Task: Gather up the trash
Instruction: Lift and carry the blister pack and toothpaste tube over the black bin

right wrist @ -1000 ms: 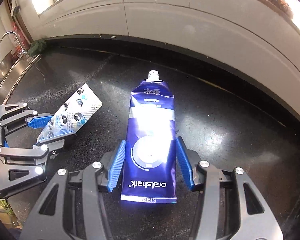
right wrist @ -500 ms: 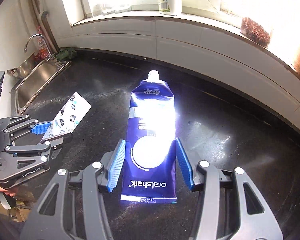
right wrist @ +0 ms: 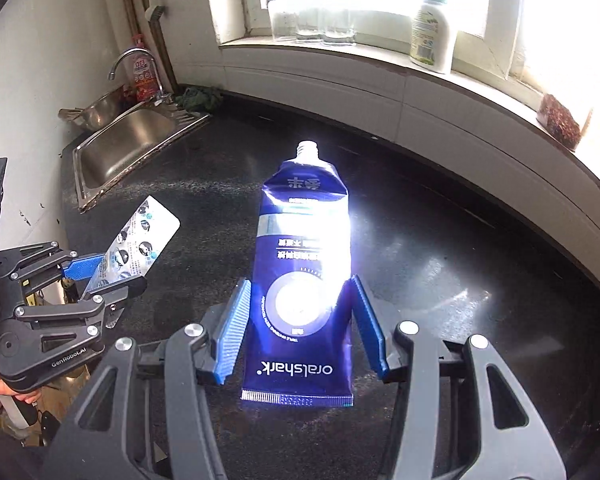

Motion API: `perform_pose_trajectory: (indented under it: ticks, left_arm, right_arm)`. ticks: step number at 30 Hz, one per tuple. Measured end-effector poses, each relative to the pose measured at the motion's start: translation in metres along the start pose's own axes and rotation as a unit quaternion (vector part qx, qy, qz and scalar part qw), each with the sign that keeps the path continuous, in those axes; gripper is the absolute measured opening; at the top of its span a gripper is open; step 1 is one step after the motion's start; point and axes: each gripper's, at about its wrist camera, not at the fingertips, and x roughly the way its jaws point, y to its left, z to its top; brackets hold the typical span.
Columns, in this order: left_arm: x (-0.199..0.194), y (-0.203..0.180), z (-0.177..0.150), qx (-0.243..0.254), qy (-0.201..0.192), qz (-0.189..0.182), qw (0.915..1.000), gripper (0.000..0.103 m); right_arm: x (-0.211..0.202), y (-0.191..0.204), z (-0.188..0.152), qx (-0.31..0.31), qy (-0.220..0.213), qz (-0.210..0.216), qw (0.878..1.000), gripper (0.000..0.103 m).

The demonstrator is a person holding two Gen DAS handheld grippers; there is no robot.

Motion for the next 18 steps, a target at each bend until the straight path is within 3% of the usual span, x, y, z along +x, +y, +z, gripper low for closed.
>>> perform_pose_trajectory:
  ticks: [4,8,14,18]
  left_arm:
    - [-0.024,0.052,-0.027,-0.055,-0.006,0.044,0.9975,0.037]
    - [-0.050,0.108,-0.068,-0.109,-0.001,0.102,0.9887,0.037]
    - [-0.082,0.190,-0.151,-0.209,0.029,0.171,0.9625,0.037]
    - [-0.092,0.228,-0.207,-0.263,0.051,0.196,0.9435,0.037]
  right_arm:
    - [0.010,0.065,0.014,-0.055,0.002,0.053,0.997,0.051]
    - [0.020,0.143,0.021,-0.113,0.010,0.120,0.986,0.051]
    - [0.039,0.266,0.009,-0.203,0.046,0.220,0.953,0.051]
    - [0.052,0.333,-0.012,-0.247,0.074,0.263,0.930,0.051]
